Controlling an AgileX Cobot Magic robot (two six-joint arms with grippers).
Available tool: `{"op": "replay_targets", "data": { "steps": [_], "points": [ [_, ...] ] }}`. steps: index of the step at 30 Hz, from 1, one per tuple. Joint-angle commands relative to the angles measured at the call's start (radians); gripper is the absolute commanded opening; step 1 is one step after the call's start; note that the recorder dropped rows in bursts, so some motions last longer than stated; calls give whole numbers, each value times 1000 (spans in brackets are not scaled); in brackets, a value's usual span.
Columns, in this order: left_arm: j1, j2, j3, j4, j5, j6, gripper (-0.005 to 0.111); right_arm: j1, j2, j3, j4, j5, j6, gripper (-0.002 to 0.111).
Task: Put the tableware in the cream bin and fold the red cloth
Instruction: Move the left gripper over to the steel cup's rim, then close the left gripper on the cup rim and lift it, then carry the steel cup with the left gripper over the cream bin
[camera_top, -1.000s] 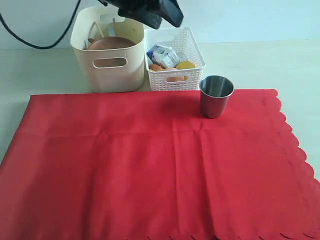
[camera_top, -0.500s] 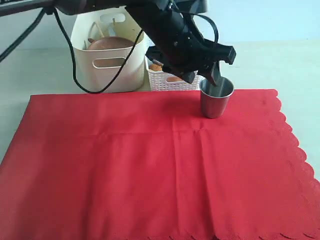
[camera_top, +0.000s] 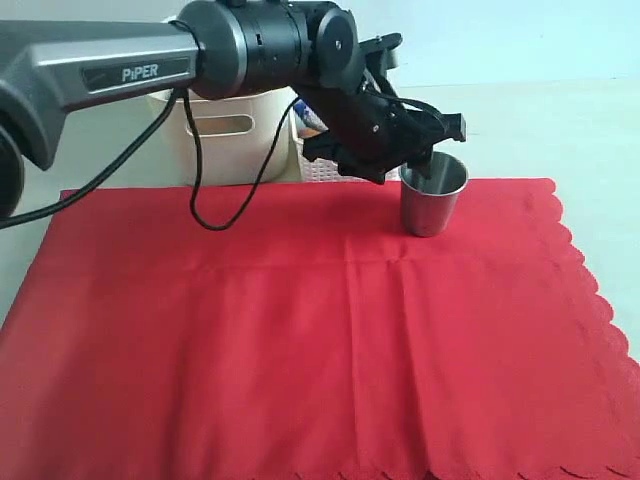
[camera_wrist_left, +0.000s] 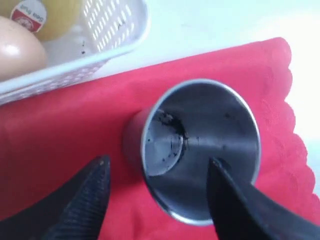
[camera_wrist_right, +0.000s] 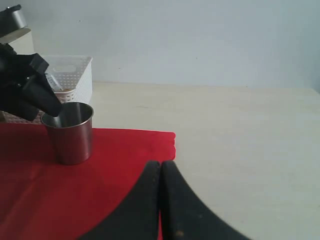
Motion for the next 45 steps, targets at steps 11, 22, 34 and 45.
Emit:
{"op": "replay_targets", "data": {
  "steps": [11,22,34,45],
  "points": [
    [-4,95,-55,21,-68,-123,38,-5,-7,5,0,-13,-2,0],
    [-4,81,-55,-25,-67,-123,0,-5,-7,5,0,-13,-2,0],
    [-4,-79,-55,-26,139,-51,0,-5,-7,5,0,-13,-2,0],
    [-4,-276,-55,13,359,157,0,-5,-7,5,0,-13,-2,0]
  ]
}}
